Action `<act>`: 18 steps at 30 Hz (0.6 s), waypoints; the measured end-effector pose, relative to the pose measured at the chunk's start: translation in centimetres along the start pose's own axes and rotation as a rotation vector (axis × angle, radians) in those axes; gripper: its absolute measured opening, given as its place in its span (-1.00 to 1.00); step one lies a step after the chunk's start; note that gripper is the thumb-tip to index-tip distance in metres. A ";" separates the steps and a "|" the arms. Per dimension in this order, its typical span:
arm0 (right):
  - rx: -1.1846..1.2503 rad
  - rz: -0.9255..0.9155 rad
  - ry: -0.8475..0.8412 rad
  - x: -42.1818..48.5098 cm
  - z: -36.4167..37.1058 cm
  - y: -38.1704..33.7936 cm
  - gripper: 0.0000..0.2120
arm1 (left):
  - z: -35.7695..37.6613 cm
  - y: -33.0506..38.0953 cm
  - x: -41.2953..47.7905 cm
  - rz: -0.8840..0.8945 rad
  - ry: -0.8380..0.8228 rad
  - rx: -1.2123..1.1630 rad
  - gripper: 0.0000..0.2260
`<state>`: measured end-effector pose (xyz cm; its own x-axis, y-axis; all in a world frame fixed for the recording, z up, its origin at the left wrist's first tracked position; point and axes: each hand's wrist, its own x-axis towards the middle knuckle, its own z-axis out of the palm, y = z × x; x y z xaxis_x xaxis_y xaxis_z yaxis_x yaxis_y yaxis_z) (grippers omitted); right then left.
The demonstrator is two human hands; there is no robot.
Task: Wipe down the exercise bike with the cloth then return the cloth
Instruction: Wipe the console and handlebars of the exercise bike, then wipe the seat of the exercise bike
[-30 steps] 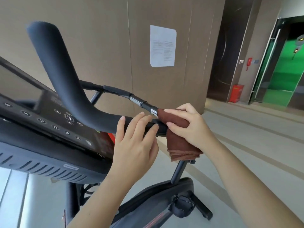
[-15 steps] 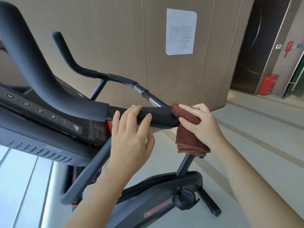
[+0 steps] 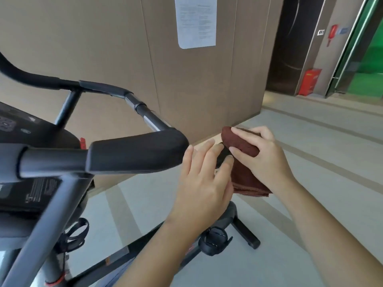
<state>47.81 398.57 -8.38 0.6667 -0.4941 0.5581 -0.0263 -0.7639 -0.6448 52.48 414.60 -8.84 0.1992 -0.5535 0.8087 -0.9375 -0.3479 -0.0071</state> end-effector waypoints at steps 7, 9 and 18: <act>-0.186 0.082 -0.010 1.0 -1.0 5.6 -0.59 | 8.4 -0.4 1.9 -0.081 -0.115 -0.125 -0.77; -0.182 0.114 -0.022 1.0 -0.8 7.2 -0.58 | 10.5 -0.8 2.0 -0.105 -0.156 -0.135 -0.77; -0.194 0.149 -0.085 2.1 0.0 13.7 -0.58 | 17.6 -1.2 2.2 -0.136 -0.266 -0.173 -0.76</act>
<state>48.87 387.05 -16.06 0.7046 -0.5768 0.4132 -0.2659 -0.7546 -0.5999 59.04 400.44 -17.44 0.3718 -0.6964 0.6138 -0.9272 -0.3111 0.2086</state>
